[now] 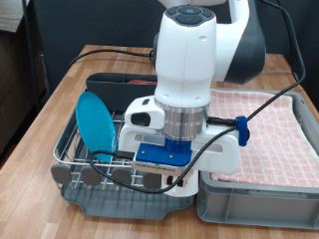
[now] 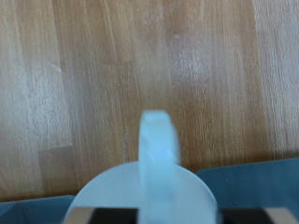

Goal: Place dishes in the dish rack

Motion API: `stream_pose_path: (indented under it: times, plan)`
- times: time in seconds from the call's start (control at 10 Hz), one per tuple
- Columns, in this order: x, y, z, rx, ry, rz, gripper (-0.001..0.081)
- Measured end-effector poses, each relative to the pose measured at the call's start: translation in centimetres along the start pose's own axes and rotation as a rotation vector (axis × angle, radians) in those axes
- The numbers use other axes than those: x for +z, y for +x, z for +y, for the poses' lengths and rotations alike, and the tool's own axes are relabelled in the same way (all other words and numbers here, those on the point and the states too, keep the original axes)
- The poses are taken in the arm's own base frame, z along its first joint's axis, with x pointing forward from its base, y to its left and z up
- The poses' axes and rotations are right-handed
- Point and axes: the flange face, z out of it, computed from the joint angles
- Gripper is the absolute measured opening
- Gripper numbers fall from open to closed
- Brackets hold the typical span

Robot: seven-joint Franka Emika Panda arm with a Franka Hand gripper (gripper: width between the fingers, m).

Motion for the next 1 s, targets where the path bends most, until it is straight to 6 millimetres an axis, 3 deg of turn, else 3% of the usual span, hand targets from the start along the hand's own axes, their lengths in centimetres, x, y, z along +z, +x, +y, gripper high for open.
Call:
stream_pose_path:
  times: [0.1,0.2,0.3,0.5,0.6,0.7,1.0]
  plan:
    - [0.3,0.0,0.1,0.0,-0.003,-0.004,0.0147]
    - [0.5,0.0,0.1,-0.001,-0.002,-0.009,0.0307]
    - [0.5,-0.1,0.2,-0.007,-0.022,-0.032,0.0307]
    - [-0.5,-0.3,-0.1,-0.021,-0.087,-0.106,0.0673]
    - [-1.3,-0.5,-0.4,-0.025,-0.111,-0.137,0.0673]
    - [-2.1,-0.5,-0.8,-0.025,-0.125,-0.161,0.0774]
    - [-4.9,-0.4,-1.3,-0.026,-0.124,-0.174,0.0796]
